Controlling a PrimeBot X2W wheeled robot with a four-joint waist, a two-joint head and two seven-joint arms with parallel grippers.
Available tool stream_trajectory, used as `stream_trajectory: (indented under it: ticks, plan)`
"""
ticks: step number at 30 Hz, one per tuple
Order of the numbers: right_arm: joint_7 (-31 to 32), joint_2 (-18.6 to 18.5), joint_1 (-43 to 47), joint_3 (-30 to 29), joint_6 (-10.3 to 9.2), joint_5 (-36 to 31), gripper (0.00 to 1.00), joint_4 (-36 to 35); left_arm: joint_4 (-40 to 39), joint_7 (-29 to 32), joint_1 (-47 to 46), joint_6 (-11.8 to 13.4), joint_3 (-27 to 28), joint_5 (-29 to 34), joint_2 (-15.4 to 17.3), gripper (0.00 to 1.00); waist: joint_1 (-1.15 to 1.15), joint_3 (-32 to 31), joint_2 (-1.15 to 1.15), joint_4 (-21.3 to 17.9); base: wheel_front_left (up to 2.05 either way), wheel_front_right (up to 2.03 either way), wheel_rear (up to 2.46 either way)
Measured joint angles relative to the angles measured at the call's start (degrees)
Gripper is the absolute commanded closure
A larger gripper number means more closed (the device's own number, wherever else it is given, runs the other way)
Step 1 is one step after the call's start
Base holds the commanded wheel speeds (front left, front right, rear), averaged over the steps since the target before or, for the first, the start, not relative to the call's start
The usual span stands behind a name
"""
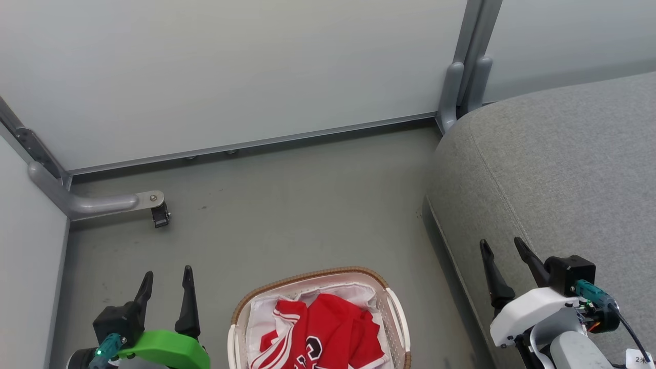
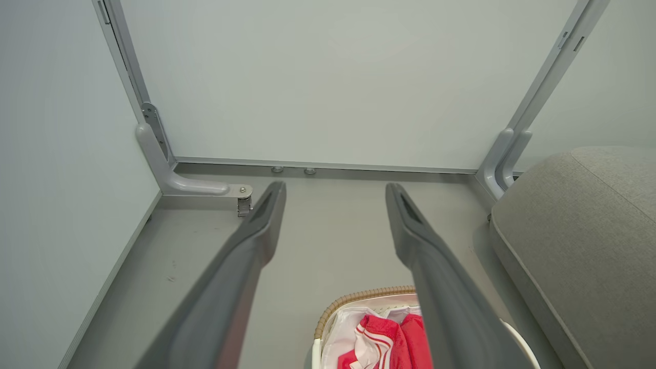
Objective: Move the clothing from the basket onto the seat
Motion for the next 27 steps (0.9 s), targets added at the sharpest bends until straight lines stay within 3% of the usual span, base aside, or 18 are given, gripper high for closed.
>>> stream_trajectory:
  ticks: [12, 27]
  plan:
    - [-1.49, -0.14, -1.64, 1.08, 0.0, -5.67, 0.0, -1.23, 1.54, -1.38, -0.01, -1.0, -1.98, 5.68, -0.59, 0.0, 0.0, 2.13, 0.0, -0.43, 0.0, 0.0, 0.0]
    - [-3.0, -0.26, -13.37, 3.94, 0.02, -11.54, 0.0, -8.96, 14.62, -2.99, -13.9, -2.26, -12.56, 10.25, -1.35, 0.0, 0.01, 16.86, 0.0, -2.7, 0.0, 0.0, 0.0]
